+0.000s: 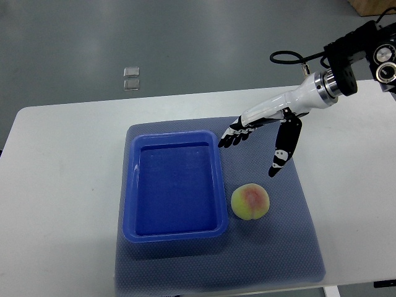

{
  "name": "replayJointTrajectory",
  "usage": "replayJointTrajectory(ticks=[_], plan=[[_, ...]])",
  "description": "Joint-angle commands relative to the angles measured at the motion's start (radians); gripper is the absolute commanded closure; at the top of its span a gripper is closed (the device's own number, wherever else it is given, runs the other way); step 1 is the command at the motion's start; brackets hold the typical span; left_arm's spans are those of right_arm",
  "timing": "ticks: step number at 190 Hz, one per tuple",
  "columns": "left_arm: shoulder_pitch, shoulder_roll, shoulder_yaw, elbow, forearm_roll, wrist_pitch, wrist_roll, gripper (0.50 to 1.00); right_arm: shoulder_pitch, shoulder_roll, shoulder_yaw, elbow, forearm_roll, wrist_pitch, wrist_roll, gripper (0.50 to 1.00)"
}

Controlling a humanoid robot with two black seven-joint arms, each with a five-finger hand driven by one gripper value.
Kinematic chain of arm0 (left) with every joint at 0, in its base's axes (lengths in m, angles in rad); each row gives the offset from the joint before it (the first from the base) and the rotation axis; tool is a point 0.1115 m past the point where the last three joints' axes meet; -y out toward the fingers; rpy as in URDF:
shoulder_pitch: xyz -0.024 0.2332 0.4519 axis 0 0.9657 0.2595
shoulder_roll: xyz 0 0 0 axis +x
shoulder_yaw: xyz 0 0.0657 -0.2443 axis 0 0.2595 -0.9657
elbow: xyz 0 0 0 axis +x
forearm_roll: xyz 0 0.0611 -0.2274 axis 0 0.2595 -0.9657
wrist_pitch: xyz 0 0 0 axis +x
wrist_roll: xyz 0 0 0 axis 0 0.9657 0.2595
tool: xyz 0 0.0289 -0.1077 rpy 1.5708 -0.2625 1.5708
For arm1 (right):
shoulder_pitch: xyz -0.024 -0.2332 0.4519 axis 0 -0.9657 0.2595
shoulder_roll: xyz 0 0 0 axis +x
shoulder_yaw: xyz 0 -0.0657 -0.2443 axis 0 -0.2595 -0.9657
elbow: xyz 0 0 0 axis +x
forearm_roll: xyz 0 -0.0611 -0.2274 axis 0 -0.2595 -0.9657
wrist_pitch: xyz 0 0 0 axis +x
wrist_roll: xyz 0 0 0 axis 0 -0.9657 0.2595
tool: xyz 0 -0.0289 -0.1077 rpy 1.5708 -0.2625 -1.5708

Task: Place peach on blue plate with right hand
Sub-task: 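Swing the right hand over the mat and lower it toward the peach, then close the right hand fingers around the peach and lift it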

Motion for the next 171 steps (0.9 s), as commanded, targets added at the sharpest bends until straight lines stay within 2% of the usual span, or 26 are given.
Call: replayJointTrajectory(ticks=[1, 7, 8, 14, 50, 73, 99, 101, 109, 143, 150, 171], plan=[[0.0, 0.0, 0.001, 0.0, 0.0, -0.007, 0.0, 0.5, -0.036, -0.001, -0.002, 0.01, 0.008, -0.11, -0.002, 0.57], [0.0, 0.0, 0.001, 0.0, 0.0, -0.007, 0.0, 0.5, -0.036, -0.001, -0.002, 0.01, 0.008, -0.11, -0.002, 0.57], [0.0, 0.0, 0.001, 0.002, 0.0, -0.007, 0.0, 0.5, -0.053, 0.001, -0.002, 0.012, 0.008, -0.147, -0.003, 0.57], [0.0, 0.0, 0.001, 0.002, 0.0, -0.007, 0.0, 0.5, -0.064, 0.001, -0.002, 0.013, 0.008, -0.164, -0.003, 0.57], [0.0, 0.0, 0.001, 0.006, 0.0, -0.007, 0.0, 0.5, -0.116, -0.007, -0.001, 0.033, 0.008, -0.182, -0.003, 0.57], [0.0, 0.0, 0.001, 0.008, 0.0, -0.007, 0.0, 0.5, -0.208, -0.007, 0.009, 0.033, 0.006, -0.23, -0.003, 0.57], [0.0, 0.0, 0.001, 0.009, 0.0, -0.007, 0.0, 0.5, -0.249, -0.007, 0.015, 0.033, 0.005, -0.236, -0.003, 0.57], [0.0, 0.0, 0.002, 0.009, 0.0, -0.007, 0.0, 0.5, -0.275, -0.005, 0.018, 0.032, 0.003, -0.261, -0.003, 0.57], [0.0, 0.0, 0.002, 0.009, 0.0, -0.007, 0.002, 0.5, -0.294, -0.004, 0.018, 0.032, 0.0, -0.281, -0.003, 0.57], [0.0, 0.0, 0.001, 0.009, 0.0, -0.007, 0.006, 0.5, -0.341, -0.002, 0.018, 0.022, -0.011, -0.293, -0.005, 0.568], [0.0, 0.0, 0.001, 0.011, 0.0, -0.007, 0.034, 0.5, -0.369, -0.001, 0.022, 0.01, -0.018, -0.299, -0.005, 0.57], [0.0, 0.0, 0.001, 0.011, 0.0, -0.007, 0.049, 0.5, -0.41, 0.007, 0.041, -0.007, -0.025, -0.313, -0.003, 0.568]])
